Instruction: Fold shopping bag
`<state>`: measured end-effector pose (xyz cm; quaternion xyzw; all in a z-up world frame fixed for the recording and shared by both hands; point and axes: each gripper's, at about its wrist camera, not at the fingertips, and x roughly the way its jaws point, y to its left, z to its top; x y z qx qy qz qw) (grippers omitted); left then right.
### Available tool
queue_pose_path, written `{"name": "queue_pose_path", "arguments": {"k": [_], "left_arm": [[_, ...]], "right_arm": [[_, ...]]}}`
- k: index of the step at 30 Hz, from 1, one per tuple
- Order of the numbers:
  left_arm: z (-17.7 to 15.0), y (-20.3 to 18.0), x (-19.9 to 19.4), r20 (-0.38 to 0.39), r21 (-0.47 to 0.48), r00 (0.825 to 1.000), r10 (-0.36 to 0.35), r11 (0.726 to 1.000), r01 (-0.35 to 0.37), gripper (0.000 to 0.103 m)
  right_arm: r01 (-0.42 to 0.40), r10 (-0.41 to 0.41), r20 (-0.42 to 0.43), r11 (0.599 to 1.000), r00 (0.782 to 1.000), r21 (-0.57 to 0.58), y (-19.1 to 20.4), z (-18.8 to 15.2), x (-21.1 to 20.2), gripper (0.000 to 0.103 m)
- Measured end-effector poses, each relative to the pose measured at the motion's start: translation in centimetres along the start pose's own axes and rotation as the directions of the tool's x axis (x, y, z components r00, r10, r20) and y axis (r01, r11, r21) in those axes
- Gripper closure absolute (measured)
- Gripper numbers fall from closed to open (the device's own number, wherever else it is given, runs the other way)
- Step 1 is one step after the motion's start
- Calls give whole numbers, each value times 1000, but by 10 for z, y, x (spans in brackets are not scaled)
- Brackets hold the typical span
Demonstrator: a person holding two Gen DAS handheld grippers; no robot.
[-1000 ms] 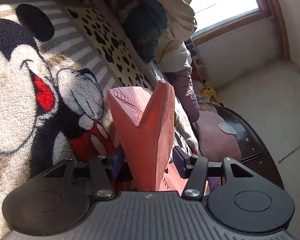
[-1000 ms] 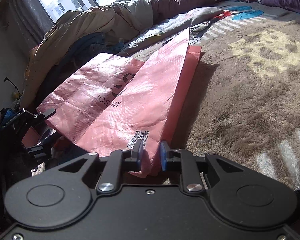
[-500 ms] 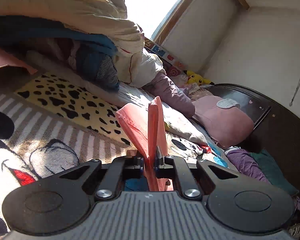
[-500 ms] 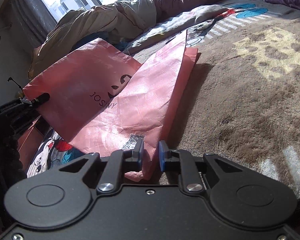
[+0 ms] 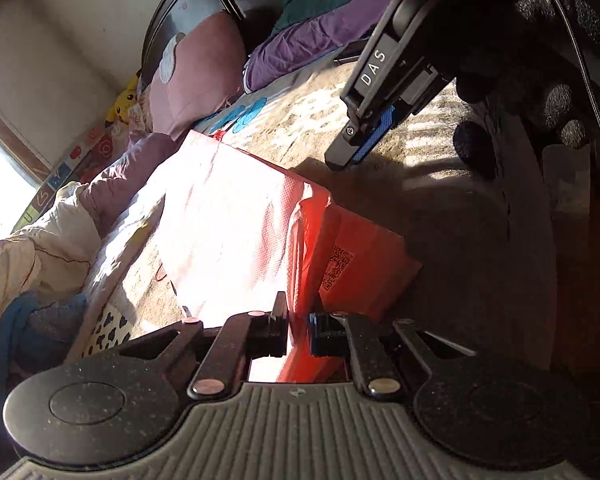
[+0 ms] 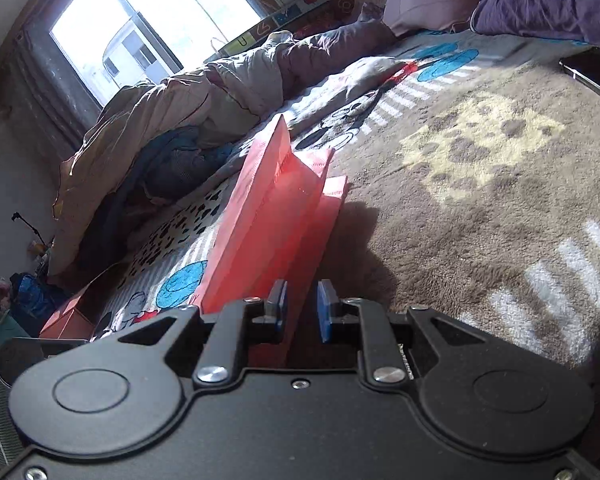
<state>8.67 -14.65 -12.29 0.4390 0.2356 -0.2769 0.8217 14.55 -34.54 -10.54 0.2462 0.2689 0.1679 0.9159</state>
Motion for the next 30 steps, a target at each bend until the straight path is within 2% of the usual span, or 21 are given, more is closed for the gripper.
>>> {"name": "queue_pose_path", "arguments": {"k": [2,3,5,6,7,8,9,12,14,16,19,20,21,23,28,30], "left_arm": [[4,-10,2,0,10,1000,-1,1000,1,90],[6,-15,2,1,15,1000,-2,1000,2,85],[8,-14,-2,5,-12,1000,-29,999,29,77],[9,-13,-4,8,-26,999,-43,999,44,68],[8,-9,-11,17,-63,996,-90,994,91,51],[7,-4,-18,28,-99,990,-137,985,139,44],[5,2,-25,43,-141,978,-204,968,208,41],[-7,24,-50,152,-244,946,-285,917,316,41],[-19,46,-53,195,-366,960,-203,893,263,41],[-36,70,-38,150,-530,985,-88,834,155,41],[-55,77,-16,78,-618,994,-79,778,110,41],[-58,75,-14,73,-617,993,-98,777,122,41],[-59,68,-12,61,-600,991,-121,789,133,41],[-59,54,-13,43,-545,990,-135,827,137,42],[-69,71,-30,27,-553,1000,4,833,11,41],[-69,79,-24,34,-554,999,0,833,19,41]], "right_arm": [[-60,63,62,997,996,-48,8,6,-10,87],[-88,94,70,993,993,-77,13,8,-10,87],[-111,116,38,987,992,-117,20,7,0,87],[-101,102,-3,988,995,-121,21,4,11,87],[-84,80,-44,990,996,-117,18,1,22,87],[-66,57,-77,991,995,-115,15,-2,30,87],[-44,33,-93,992,995,-119,11,-6,35,88],[14,-32,-135,991,990,-133,1,-18,48,91],[32,-56,-135,984,989,-178,4,-17,45,91],[40,-65,-137,984,988,-175,2,-17,44,91],[19,-44,-158,988,986,-154,-1,-15,52,91],[8,-34,-166,988,985,-154,1,-14,56,91],[-8,-22,-176,986,984,-166,5,-13,62,91],[-39,1,-197,981,980,-188,16,-12,75,91],[-38,-8,-206,975,979,-218,37,-15,90,87],[-37,-10,-215,976,976,-214,43,-15,91,87]]}}
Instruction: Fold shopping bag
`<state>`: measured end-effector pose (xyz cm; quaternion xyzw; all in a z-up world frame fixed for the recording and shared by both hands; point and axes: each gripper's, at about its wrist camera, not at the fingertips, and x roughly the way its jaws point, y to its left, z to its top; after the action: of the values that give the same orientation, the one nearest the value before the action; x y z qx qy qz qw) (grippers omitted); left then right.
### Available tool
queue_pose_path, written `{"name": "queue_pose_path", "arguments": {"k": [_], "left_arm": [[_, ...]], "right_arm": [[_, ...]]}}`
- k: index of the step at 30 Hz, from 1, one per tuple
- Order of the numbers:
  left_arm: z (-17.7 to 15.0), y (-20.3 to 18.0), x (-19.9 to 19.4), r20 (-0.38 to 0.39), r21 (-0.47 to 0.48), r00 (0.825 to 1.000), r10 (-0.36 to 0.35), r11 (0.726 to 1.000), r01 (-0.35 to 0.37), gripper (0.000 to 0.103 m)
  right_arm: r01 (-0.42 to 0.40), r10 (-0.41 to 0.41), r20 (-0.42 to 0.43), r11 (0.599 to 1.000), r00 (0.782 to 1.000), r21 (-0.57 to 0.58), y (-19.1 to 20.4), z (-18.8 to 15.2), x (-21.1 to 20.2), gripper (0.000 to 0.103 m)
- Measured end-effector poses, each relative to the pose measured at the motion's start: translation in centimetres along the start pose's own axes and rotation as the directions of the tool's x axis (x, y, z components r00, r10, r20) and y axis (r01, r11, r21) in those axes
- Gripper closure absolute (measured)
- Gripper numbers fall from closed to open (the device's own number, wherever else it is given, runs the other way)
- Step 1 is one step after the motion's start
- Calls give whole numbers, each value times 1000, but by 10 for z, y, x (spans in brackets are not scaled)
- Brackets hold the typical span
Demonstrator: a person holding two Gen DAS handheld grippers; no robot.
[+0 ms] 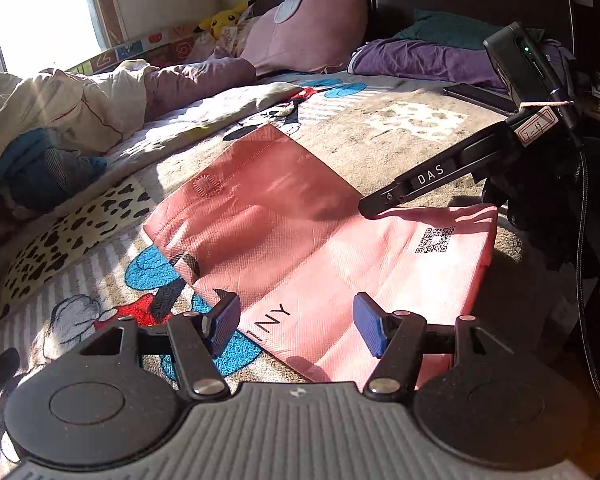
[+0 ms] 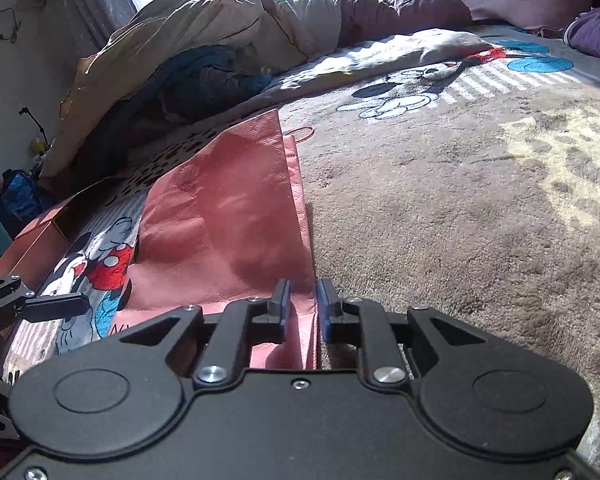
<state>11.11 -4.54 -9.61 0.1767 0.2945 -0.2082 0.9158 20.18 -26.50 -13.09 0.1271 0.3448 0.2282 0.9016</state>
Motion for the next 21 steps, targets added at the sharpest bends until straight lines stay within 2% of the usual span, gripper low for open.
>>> {"name": "queue_pose_path", "arguments": {"k": [2,4,7,9,12,15,21], "left_arm": [[3,4,12,-19,14,1000,9,1000,-9,41],[4,14,41,-63,17,998,2,1000,0,41],[18,32,67,-75,-21,997,-23,1000,21,40],[31,42,83,-84,-15,996,-13,1000,12,39],[43,53,104,-84,-25,996,-34,999,32,39],[53,64,123,-82,-77,995,-57,996,51,39],[77,58,150,-110,-79,992,-58,996,49,39]], "right_arm": [[-10,10,-9,1000,1000,-11,6,-2,-1,87],[-8,7,-12,999,1000,-37,9,-5,-2,87],[-11,10,-14,999,1000,-46,8,-8,-7,87],[-17,16,-13,998,1000,-60,8,-9,-9,87],[-16,16,-11,998,1000,-54,9,-10,-3,84],[-6,6,-9,998,1000,-65,14,-7,1,79],[10,-11,-3,996,1000,-94,19,-10,-2,79]]}}
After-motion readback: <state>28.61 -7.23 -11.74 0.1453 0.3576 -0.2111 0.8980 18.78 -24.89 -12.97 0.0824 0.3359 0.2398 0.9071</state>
